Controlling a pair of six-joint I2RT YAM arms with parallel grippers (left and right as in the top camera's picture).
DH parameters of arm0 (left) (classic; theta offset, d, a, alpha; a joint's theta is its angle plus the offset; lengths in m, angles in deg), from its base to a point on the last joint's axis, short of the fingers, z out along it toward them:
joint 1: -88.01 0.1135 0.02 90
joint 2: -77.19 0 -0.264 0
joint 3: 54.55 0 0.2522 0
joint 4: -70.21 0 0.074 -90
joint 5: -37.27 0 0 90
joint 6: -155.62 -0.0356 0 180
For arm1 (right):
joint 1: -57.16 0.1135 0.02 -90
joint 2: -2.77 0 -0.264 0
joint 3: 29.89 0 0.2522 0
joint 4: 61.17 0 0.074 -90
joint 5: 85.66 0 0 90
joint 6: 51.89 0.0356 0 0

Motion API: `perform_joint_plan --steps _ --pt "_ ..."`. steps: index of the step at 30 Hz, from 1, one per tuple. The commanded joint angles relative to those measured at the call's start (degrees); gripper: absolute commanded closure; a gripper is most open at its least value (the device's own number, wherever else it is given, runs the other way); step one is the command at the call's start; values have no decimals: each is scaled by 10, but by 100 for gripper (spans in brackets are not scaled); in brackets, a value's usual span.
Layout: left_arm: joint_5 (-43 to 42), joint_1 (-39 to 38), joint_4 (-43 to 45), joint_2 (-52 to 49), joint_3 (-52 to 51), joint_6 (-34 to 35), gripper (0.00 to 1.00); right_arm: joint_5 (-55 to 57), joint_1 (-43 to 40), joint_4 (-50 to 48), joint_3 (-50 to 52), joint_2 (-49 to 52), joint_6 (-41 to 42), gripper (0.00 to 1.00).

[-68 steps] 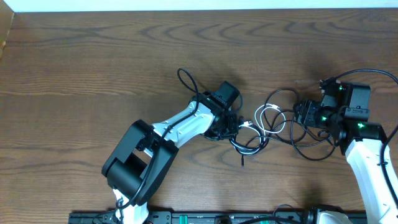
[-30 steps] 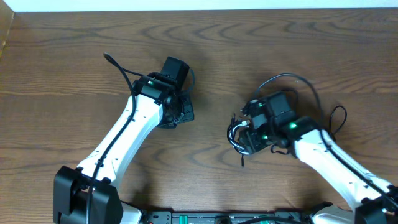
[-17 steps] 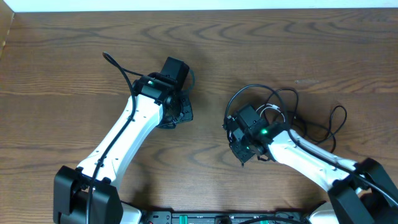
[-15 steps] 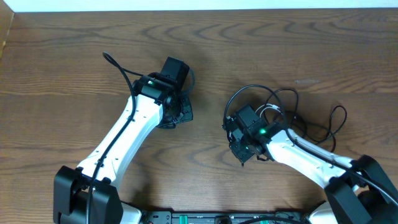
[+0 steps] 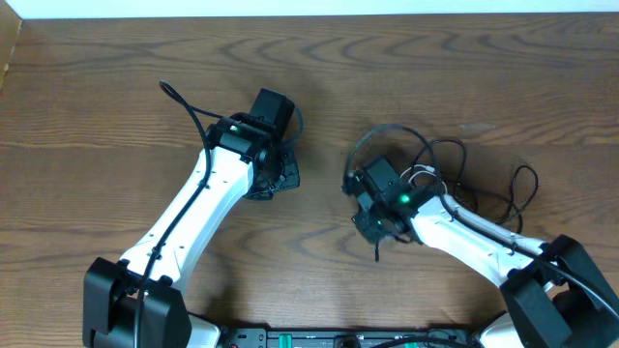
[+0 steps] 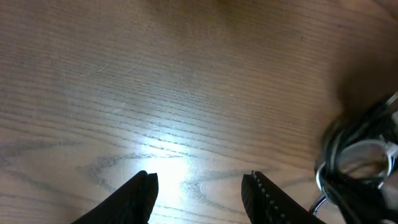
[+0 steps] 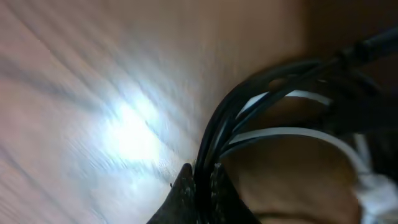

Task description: Untangle cables

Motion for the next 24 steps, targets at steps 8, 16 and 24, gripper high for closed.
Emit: perform_joint_plan --steps 8,16,24 --pt "-73 1 42 -2 -2 -6 61 6 2 -12 -176 -49 129 99" --pt "-146 3 103 -2 -2 -5 61 4 -51 14 -175 -49 337 99" --pt "-145 16 110 -2 -2 -6 61 -82 -131 79 -150 -49 415 99"
